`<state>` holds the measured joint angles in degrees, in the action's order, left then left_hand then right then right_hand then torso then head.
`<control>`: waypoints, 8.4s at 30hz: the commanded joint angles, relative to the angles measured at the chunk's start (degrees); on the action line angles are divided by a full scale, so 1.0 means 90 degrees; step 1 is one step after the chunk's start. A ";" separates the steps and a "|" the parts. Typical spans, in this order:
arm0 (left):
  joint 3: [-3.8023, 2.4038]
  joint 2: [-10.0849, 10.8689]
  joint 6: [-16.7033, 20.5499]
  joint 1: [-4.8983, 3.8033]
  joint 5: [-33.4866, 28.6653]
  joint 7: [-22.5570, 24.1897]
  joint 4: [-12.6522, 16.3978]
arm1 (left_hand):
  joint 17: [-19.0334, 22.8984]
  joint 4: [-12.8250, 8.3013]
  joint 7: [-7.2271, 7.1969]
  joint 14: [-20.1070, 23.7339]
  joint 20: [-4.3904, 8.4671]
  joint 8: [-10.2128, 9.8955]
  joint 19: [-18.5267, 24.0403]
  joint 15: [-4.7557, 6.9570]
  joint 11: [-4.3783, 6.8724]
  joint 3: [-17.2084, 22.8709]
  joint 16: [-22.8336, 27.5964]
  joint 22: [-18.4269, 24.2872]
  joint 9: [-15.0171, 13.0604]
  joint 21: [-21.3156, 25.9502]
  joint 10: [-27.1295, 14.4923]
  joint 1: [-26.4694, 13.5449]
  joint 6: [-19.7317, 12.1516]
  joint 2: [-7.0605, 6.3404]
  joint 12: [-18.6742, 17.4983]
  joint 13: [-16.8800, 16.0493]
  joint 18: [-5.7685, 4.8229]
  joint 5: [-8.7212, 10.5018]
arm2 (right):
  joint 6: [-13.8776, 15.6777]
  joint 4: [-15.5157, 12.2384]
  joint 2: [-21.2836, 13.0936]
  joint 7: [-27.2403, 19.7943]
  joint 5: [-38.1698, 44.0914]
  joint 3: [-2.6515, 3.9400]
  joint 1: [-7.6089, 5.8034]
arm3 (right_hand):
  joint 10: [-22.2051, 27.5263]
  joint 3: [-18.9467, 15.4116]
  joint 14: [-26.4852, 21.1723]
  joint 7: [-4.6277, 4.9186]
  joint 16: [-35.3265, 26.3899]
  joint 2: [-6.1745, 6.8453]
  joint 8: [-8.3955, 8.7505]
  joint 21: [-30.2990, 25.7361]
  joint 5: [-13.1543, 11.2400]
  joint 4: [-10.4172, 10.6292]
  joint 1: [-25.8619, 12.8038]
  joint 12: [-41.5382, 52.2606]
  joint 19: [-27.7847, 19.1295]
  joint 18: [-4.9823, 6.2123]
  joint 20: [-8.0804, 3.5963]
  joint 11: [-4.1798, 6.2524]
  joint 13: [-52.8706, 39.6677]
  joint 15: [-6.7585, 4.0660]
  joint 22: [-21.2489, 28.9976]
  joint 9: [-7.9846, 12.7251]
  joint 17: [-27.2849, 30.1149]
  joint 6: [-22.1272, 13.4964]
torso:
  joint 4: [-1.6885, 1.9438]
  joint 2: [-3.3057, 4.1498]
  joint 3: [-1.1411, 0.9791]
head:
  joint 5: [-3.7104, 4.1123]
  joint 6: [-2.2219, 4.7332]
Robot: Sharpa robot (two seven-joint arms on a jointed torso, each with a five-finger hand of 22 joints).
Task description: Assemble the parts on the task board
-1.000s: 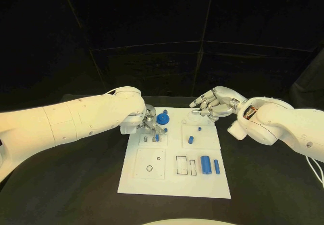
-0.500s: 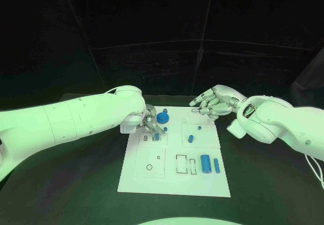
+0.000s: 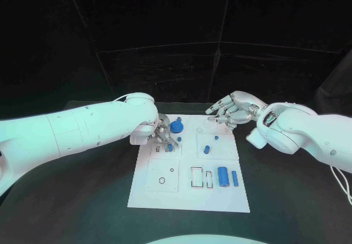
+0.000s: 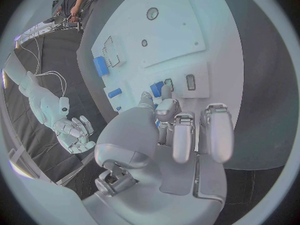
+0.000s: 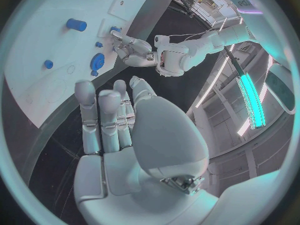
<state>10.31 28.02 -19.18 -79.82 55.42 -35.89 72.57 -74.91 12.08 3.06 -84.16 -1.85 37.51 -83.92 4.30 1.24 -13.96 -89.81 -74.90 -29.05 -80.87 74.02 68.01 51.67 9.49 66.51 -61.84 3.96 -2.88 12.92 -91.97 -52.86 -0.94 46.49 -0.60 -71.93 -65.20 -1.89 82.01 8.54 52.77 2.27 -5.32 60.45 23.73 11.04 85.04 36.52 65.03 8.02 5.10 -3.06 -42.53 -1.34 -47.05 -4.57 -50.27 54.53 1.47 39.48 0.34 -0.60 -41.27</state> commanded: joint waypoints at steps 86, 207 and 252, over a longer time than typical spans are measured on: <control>0.0181 0.1003 0.1808 0.0393 0.0595 0.0123 0.1227 | -0.1676 -0.2100 -0.0010 -0.0649 0.0063 0.0190 -0.0243 0.0070 0.0017 0.6512 -0.0021 -0.0245 -0.0633 -0.0090 0.0188 -0.0810 -0.0242 -0.1399 -0.0080 0.0068 -0.0148 -0.0520 | -0.0095 0.0102 0.0034 -0.0014 0.0073 0.0000 -0.0011 | -0.0074 0.0028 0.0066 -0.0020 -0.0047 0.0038 -0.0058 -0.0048 0.0170 0.0100 -0.0081 -0.0030 0.0076 0.0066 -0.0005 0.0000 0.0046 0.0010 0.0018 -0.0001 -0.0032 -0.0042 | 0.0026 0.0000 -0.0021 | -0.0059 -0.0126; -0.0356 -0.0183 -0.0245 0.0100 0.0485 0.0477 -0.1911 | -0.1676 -0.0121 0.0037 -0.0649 0.0024 -0.0169 -0.0207 0.0015 -0.0053 0.2225 -0.0021 -0.0235 -0.0261 0.0063 -0.0169 -0.1351 -0.0184 -0.1410 -0.0486 0.0629 -0.0126 -0.0322 | -0.0090 0.0365 0.0307 -0.0091 0.0072 -0.0001 -0.0008 | -0.0033 0.0045 0.0028 -0.0013 -0.0219 0.0068 -0.0053 -0.0196 0.0202 0.0154 -0.0118 -0.0046 -0.0013 0.0095 -0.0001 -0.0008 0.0082 0.0017 0.0192 0.0006 0.0087 -0.0082 | 0.0015 0.0032 -0.0001 | -0.0125 -0.0057; -0.0340 -0.0145 -0.0074 0.0187 0.0488 0.0577 -0.1675 | -0.1676 -0.0269 0.0017 -0.0649 0.0024 -0.0190 -0.0223 0.0025 -0.0036 0.1914 -0.0021 -0.0301 -0.0099 0.0038 -0.0133 -0.0769 -0.0040 -0.1152 -0.0406 0.0615 -0.0133 -0.0336 | -0.0154 0.0468 0.0385 -0.0076 0.0071 -0.0001 -0.0007 | -0.0027 0.0066 0.0028 -0.0013 -0.0235 0.0065 -0.0055 -0.0212 0.0210 0.0148 -0.0092 -0.0048 -0.0017 0.0098 -0.0001 -0.0006 0.0090 0.0015 0.0207 0.0005 0.0090 -0.0085 | 0.0013 0.0033 -0.0005 | -0.0118 -0.0113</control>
<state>7.28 26.66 -19.79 -78.05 59.52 -31.06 57.45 -74.91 10.01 3.26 -83.96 -1.35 35.99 -84.00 4.90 0.81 3.27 -89.81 -74.91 -30.01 -80.35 72.58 60.63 50.89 -0.78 62.52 -56.35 2.66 -5.80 12.01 -87.72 -49.45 -1.21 47.09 -0.63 -71.90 -65.62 -1.45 82.20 8.59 51.06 2.79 -5.54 58.90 25.44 12.16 84.52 36.30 65.31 8.02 4.99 -3.07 -41.77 -1.13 -45.24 -4.58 -49.45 54.16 1.58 39.79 0.31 -1.66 -42.25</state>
